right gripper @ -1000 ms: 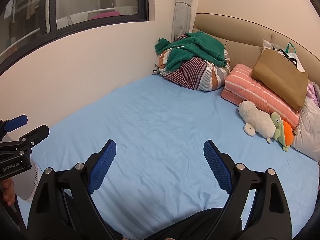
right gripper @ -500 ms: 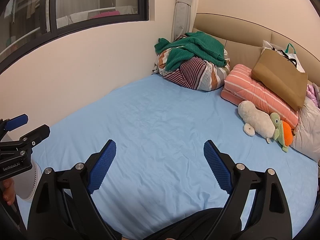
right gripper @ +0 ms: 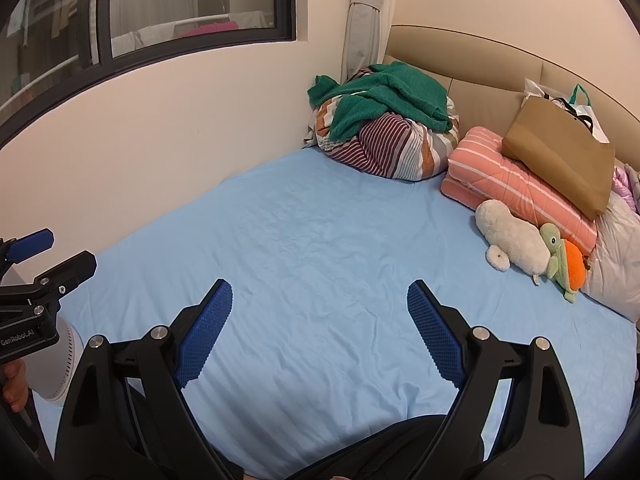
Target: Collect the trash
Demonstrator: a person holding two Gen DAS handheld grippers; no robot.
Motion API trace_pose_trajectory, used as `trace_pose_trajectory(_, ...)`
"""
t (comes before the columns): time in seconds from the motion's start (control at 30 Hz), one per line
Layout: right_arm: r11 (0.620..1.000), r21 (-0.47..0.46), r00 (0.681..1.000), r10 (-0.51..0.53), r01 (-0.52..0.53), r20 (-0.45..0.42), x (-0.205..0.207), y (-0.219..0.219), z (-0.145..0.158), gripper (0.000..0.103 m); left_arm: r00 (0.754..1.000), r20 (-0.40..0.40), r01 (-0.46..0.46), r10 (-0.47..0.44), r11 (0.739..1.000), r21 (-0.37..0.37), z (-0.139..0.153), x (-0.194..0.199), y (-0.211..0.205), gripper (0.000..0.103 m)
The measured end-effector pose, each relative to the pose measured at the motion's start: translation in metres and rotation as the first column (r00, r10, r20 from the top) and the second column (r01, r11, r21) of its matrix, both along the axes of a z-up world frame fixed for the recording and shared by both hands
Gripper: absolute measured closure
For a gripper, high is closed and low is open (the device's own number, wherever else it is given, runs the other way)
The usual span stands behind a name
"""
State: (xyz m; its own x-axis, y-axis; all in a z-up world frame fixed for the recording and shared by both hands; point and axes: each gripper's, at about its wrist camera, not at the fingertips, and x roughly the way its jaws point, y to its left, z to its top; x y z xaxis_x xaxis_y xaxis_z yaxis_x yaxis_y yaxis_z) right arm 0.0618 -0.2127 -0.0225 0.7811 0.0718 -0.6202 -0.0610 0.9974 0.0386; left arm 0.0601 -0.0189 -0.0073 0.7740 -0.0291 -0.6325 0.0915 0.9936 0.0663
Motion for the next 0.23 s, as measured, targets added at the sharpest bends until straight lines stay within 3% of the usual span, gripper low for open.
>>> trace_pose_trajectory(0.23,1.000,-0.002,1.000,-0.006,0.006,0.003,-0.0010,0.0001,-0.0006,0.017,1.000,-0.010,-0.030,0.030,0.999,-0.028,-0.0008,0.0009,0.0046,0.014)
